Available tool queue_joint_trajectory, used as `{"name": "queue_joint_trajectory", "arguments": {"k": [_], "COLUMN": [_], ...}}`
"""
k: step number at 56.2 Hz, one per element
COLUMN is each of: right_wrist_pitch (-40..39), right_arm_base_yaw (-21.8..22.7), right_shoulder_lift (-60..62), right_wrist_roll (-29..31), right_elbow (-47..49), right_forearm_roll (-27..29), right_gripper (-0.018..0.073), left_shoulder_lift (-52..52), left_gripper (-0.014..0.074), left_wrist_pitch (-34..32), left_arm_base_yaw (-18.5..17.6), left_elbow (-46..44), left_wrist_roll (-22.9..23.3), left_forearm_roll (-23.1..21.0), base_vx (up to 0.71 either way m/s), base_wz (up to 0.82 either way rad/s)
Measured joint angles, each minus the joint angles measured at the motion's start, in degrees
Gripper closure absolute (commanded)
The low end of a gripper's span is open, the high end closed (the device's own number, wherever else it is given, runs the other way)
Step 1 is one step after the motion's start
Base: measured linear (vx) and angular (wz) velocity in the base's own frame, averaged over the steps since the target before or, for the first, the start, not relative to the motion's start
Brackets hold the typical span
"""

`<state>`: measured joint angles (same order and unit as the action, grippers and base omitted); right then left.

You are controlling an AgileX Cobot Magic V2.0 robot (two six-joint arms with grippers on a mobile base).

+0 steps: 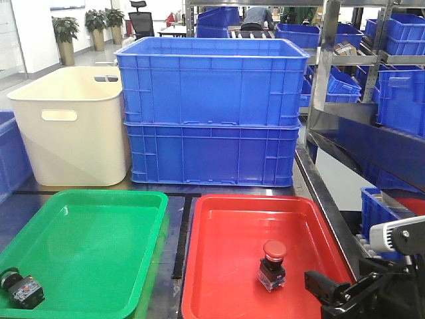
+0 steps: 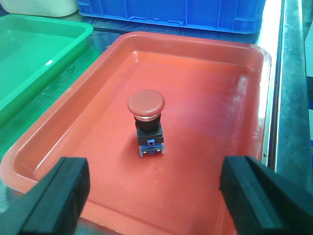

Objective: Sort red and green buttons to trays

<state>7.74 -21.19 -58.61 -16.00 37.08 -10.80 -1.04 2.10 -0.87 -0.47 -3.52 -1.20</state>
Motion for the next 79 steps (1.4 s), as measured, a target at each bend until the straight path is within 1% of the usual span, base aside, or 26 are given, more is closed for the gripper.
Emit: {"name": "queue_joint_trajectory", "arguments": {"k": [2,7,15,53,60,66,71,79], "right_wrist_pitch": [0.0,0.0,0.1,0.0,-0.1,-0.1,-0.2,0.1], "right_arm_base_yaw": [0.0,0.0,0.0,0.3,1.1,2.1,4.5,9.7], "right_shoulder_lift": [0.0,0.1,0.1,1.2,7.7,15.5,22.3,32.8], "right_wrist_roll": [0.0,0.0,0.0,0.1,0.2,0.2,0.2,0.2], "right_elbow": [0.0,0.0,0.0,-1.0,-5.1,-10.4,-15.2,-22.8], "right_forearm_roll": [0.0,0.0,0.0,-0.1,2.7,5.3,5.9,6.0], "right_gripper": [-0.0032,-0.0032,-0.0032,-0.0025,-0.0007,0.0036,0.0078,0.0164], "left_shoulder_lift": [0.9,1.5,1.7,1.7,1.7,1.7,1.7,1.7], "left_gripper": [0.0498,0.055,0.0589,0.0594,0.0594,0.0594,0.0594,0.0594], "left_wrist_pitch": [1.1,4.3,6.1,6.6,6.6,6.6,6.6,6.6], "left_arm_base_yaw": [0.3,0.6,0.7,0.7,0.7,0.7,0.7,0.7], "left_elbow": [1.3,2.0,2.0,2.0,2.0,2.0,2.0,2.0], "left_wrist_roll": [1.5,3.5,3.9,4.0,4.1,4.1,4.1,4.1], "left_forearm_roll": [-0.1,-0.1,-0.1,-0.1,-0.1,-0.1,-0.1,-0.1], "base_vx": [0.0,0.0,0.0,0.0,0.0,0.0,0.0,0.0], "base_wz": [0.0,0.0,0.0,0.0,0.0,0.0,0.0,0.0]}}
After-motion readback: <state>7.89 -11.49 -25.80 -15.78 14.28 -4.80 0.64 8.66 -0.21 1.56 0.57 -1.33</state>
